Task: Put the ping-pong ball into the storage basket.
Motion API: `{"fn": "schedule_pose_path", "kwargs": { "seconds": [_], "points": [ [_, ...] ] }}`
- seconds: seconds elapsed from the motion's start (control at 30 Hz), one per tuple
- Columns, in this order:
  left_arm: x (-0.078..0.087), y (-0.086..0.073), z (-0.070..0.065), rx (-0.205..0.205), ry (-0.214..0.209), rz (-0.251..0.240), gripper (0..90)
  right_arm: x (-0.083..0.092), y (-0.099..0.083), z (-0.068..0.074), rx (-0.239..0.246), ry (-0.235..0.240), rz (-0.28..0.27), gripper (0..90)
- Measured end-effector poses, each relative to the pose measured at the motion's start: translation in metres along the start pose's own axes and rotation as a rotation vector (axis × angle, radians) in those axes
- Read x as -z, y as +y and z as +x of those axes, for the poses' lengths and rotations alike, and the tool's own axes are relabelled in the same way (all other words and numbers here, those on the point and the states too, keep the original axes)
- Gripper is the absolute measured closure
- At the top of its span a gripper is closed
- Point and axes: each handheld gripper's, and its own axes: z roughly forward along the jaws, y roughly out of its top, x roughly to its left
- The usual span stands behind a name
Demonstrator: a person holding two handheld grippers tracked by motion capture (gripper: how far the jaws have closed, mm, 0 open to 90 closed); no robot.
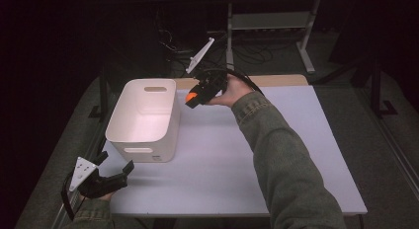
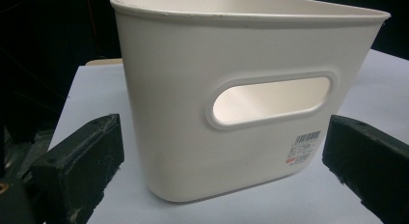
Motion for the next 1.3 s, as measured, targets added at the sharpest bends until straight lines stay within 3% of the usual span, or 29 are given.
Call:
{"fn": "schedule_pose_path", "kwargs": {
  "seconds": [1.3],
  "points": [
    [0.000,-0.001,-0.001,0.008,-0.008,0.002,0.3,-0.039,0.034,-0.002,0.034,0.066,-0.066,50.0]
  ]
}}
